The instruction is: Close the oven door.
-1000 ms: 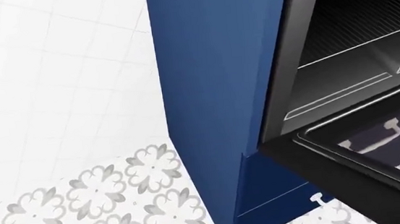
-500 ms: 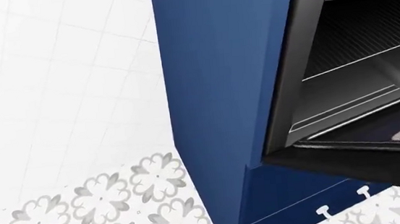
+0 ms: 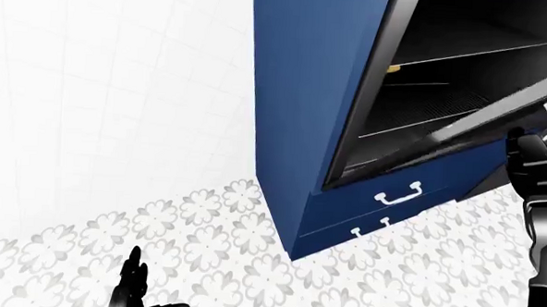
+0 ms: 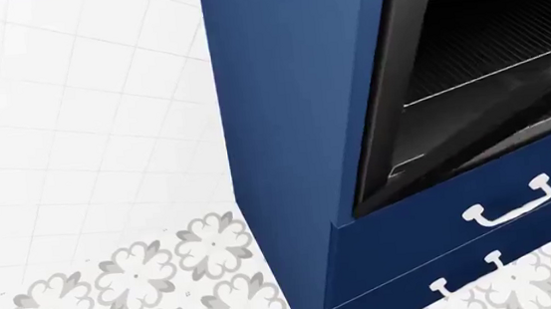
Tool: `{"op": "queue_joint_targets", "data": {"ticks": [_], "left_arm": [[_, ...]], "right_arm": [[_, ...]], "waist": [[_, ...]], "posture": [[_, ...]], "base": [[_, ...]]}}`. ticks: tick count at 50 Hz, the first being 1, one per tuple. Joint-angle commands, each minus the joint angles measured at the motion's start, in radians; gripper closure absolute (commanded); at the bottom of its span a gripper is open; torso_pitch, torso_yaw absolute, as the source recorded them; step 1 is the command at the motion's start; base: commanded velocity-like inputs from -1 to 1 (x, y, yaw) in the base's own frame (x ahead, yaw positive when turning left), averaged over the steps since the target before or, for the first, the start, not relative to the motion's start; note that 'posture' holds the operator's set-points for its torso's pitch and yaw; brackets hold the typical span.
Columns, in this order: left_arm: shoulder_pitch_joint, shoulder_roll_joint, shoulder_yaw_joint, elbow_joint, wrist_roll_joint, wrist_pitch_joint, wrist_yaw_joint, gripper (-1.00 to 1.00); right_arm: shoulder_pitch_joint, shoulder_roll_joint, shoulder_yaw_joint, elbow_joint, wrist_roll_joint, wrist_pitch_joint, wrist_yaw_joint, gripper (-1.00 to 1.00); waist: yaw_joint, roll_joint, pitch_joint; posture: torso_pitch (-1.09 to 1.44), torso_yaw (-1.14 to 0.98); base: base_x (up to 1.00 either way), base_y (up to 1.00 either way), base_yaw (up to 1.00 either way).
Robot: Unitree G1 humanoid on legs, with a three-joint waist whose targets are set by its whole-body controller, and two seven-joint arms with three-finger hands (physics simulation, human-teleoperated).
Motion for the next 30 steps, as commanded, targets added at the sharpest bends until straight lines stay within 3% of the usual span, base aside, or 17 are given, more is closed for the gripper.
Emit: {"op": "queue_joint_targets", "data": {"ticks": [1, 16, 26, 30], "left_arm": [[-0.011, 0.013, 0.004, -0.021, -0.005, -0.028, 0.0, -1.0], [-0.009, 0.014, 0.005, -0.02, -0.005, -0.026, -0.002, -1.0], [-0.01, 0.014, 0.006, -0.02, -0.008, -0.025, -0.003, -1.0], [-0.012, 0.015, 0.007, -0.02, -0.01, -0.023, -0.004, -1.0]], "right_arm": [[-0.057, -0.034, 0.002, -0.069, -0.006, 0.01, 0.015, -1.0], [-0.314, -0.053, 0.121, 0.017, -0.1, 0.117, -0.005, -1.0], [-0.603, -0.045, 0.222, 0.307, -0.222, 0.154, 0.112, -1.0], [-0.646, -0.005, 0.245, 0.352, -0.265, 0.177, 0.144, -1.0]], "waist": [[0.003, -0.006, -0.02], [0.003, -0.009, -0.024], [0.004, -0.004, -0.029], [0.004, 0.001, -0.03]], "posture": [[0.0, 0.0], [0.0, 0.0], [0.0, 0.0], [0.0, 0.0]], "base": [[0.0, 0.0, 0.0], [0.0, 0.0, 0.0], [0.0, 0.0, 0.0], [0.0, 0.0, 0.0]]}}
